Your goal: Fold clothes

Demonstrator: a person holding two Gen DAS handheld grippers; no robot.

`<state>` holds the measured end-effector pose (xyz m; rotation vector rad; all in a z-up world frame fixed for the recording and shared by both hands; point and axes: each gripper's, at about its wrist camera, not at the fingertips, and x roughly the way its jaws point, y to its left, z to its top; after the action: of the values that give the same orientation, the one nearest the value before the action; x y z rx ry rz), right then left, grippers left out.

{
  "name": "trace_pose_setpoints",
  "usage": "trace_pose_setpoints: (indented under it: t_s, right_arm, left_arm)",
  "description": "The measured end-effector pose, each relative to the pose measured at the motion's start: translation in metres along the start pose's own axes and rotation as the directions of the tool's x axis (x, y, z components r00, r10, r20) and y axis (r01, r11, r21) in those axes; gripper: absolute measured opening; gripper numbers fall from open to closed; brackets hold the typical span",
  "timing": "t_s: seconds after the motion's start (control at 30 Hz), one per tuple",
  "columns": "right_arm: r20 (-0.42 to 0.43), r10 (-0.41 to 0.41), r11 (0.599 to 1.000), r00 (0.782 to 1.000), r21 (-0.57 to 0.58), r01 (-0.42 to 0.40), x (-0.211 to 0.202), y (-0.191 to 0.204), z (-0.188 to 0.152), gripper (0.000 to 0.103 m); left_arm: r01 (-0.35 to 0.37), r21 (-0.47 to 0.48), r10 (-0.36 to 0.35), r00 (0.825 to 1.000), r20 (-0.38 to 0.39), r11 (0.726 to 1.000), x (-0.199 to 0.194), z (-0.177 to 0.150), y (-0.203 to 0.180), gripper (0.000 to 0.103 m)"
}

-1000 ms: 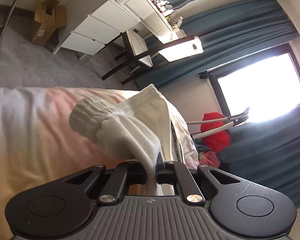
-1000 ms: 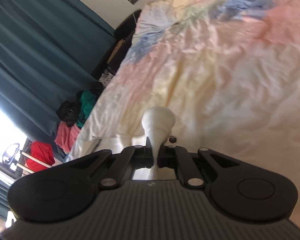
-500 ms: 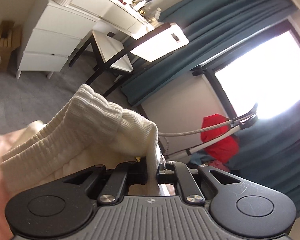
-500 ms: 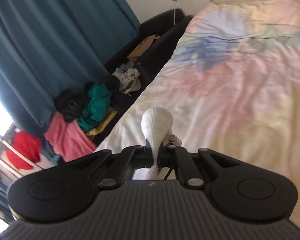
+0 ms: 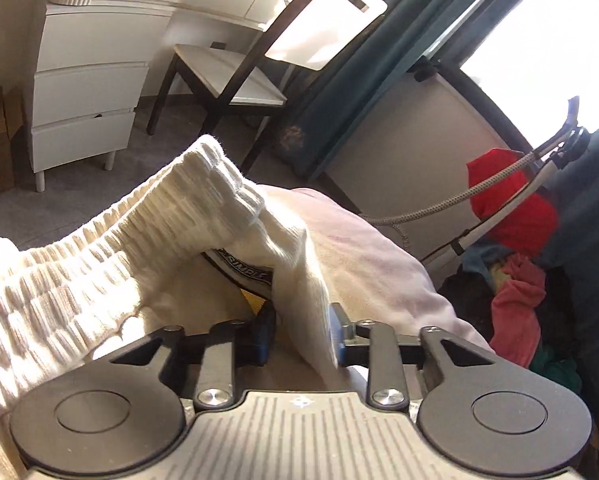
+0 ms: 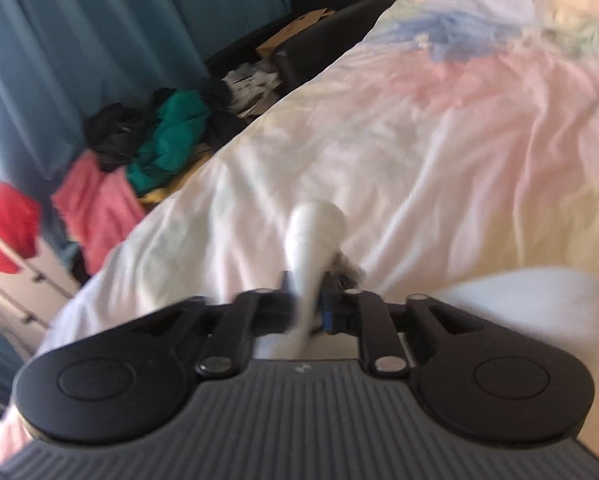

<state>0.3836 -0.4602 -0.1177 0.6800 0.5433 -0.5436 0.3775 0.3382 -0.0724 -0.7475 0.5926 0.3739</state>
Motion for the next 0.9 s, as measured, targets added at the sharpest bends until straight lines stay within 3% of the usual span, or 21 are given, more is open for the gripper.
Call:
trace_pose_setpoints:
  t_s: [0.07, 0.13, 0.27, 0.4, 0.47, 0.53, 0.6, 0.77, 0.9]
  right_arm:
    - [0.004, 0.036, 0.999, 0.999, 0.013, -0.036, -0.021, -0.012, -0.002, 0.051]
    - [0.013, 0.080, 0.997, 0.997, 0.023, -0.080, -0.047, -0.026, -0.007, 0.053]
    - [-0.002, 0.145, 0.987, 0.989, 0.072, -0.145, -0.098, -0.059, -0.024, 0.056]
    - [-0.068, 0.228, 0.961, 0.971, 0.173, -0.214, -0.133, -0.092, -0.047, 0.057]
    - [-0.124, 0.271, 0.942, 0.955, 0.238, -0.236, -0.141, -0.106, -0.062, 0.057]
    - [-0.174, 0.338, 0.909, 0.925, 0.313, -0.274, -0.143, -0.117, -0.076, 0.060]
    - [-0.207, 0.392, 0.883, 0.896, 0.358, -0.304, -0.143, -0.121, -0.088, 0.073]
    - [-0.219, 0.466, 0.846, 0.857, 0.392, -0.360, -0.124, -0.114, -0.100, 0.075]
    - [-0.226, 0.504, 0.828, 0.833, 0.400, -0.393, -0.090, -0.100, -0.106, 0.075]
  left_arm:
    - [0.029, -0.007, -0.029, 0.999, 0.031, 1.000, -0.028, -0.011, 0.003, 0.063]
    - [0.054, -0.018, -0.053, 0.997, 0.054, 0.998, -0.057, -0.025, 0.007, 0.075]
    - [0.098, -0.123, -0.088, 0.993, 0.080, 0.988, -0.112, -0.067, 0.037, 0.078]
    - [0.109, -0.336, -0.096, 0.994, 0.053, 0.935, -0.146, -0.112, 0.089, 0.081]
    - [0.079, -0.439, -0.105, 0.994, -0.035, 0.895, -0.146, -0.122, 0.108, 0.080]
    - [0.069, -0.472, -0.137, 0.984, -0.113, 0.879, -0.143, -0.121, 0.120, 0.080]
    - [0.105, -0.481, -0.165, 0.983, -0.084, 0.870, -0.145, -0.120, 0.126, 0.081]
    - [0.171, -0.524, -0.226, 0.973, -0.042, 0.834, -0.124, -0.124, 0.138, 0.080]
    - [0.188, -0.451, -0.202, 0.979, 0.018, 0.873, -0.099, -0.121, 0.130, 0.078]
